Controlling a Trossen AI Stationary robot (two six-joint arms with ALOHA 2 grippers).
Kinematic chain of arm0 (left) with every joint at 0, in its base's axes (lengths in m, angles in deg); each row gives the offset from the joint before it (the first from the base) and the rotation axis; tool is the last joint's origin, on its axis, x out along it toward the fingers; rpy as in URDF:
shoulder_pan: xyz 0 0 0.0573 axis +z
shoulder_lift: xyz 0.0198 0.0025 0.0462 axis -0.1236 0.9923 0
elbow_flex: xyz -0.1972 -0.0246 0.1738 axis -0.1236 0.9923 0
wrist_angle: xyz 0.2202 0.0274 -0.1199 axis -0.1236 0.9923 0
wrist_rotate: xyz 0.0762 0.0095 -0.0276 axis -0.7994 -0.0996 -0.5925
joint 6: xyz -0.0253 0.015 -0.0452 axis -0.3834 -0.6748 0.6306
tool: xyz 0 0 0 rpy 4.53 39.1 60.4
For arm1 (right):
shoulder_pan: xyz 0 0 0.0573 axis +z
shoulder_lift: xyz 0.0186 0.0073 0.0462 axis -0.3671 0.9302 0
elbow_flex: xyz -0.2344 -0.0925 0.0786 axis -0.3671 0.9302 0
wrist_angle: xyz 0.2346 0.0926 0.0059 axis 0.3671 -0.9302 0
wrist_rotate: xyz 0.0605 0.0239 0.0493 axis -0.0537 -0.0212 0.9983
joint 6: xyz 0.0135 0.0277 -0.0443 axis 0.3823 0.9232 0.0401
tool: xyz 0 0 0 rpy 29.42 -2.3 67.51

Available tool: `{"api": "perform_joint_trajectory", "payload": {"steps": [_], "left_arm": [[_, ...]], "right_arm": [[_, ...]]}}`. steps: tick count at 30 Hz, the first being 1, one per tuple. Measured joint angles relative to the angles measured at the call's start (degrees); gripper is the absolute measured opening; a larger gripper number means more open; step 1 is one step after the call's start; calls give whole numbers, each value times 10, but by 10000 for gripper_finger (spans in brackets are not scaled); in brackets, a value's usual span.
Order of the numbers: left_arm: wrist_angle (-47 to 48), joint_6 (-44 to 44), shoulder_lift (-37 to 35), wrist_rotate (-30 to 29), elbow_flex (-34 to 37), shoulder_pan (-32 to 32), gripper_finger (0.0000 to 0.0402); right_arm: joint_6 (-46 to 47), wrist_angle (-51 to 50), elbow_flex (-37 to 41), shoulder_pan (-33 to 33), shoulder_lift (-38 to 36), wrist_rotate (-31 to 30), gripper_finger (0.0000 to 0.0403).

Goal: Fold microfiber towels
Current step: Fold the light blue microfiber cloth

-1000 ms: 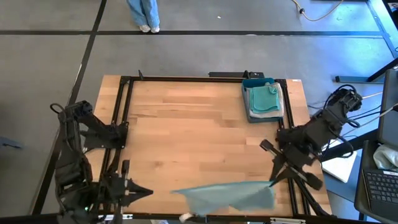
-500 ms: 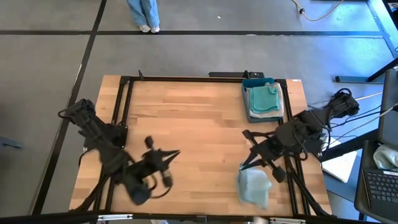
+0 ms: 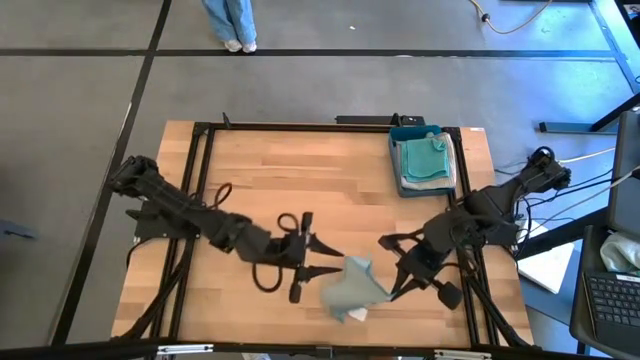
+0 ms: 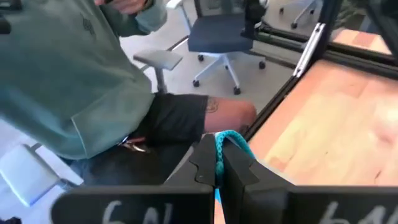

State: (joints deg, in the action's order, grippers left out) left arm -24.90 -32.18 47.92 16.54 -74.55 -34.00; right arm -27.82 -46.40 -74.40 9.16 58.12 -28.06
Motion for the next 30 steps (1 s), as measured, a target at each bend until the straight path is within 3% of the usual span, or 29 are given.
{"api": "perform_joint_trajectory", "payload": {"steps": [7,14,22,30], "left_arm": [[-56,97,78,248,1,84,168],[-144,109,128,341,1,122,186],[-149,84,127,350,0,114,189],[-153,64,140,273,1,104,189]], "right_arm": [[-15,-4,-32,13,-1,-52,5],[-14,-21,-35,13,2,-54,5],[-32,-47,-35,13,3,-78,5],[-47,-44,-35,-3,3,-78,5]]}}
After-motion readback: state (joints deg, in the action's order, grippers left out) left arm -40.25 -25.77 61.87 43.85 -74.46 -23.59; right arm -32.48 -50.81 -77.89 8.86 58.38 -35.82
